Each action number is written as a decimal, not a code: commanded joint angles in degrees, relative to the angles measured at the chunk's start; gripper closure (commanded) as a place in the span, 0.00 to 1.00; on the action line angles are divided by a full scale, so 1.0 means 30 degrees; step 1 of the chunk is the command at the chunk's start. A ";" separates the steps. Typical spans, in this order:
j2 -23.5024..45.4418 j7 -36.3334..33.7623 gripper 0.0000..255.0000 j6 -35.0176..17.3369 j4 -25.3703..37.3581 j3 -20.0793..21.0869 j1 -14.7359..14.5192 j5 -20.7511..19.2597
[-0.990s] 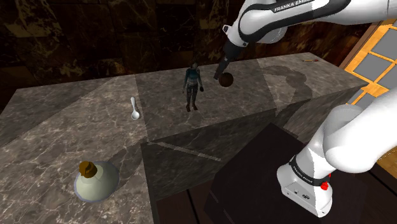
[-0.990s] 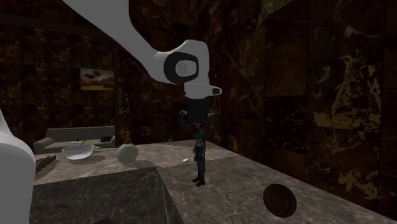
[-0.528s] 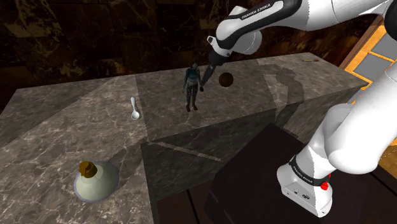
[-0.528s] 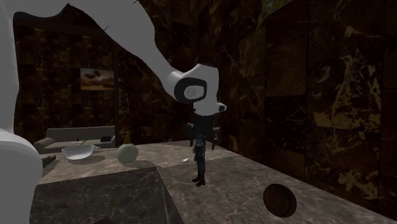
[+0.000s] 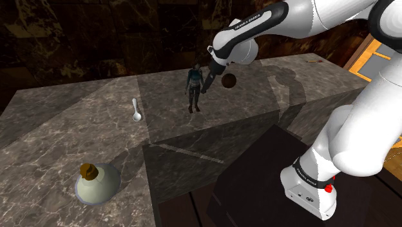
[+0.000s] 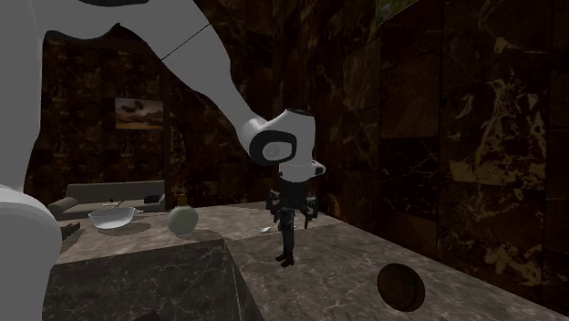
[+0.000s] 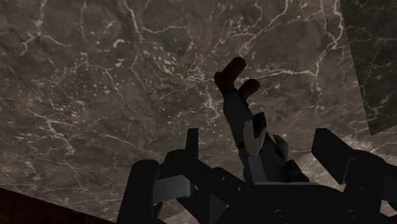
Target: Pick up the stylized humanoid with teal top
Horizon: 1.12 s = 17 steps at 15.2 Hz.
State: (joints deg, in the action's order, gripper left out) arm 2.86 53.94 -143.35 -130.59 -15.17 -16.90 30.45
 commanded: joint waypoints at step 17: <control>-0.0823 -0.1030 1.00 0.1046 0.0441 -0.0102 0.0014 -0.1054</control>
State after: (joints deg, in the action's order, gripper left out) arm 0.77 51.38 -140.69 -129.50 -15.47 -16.84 27.76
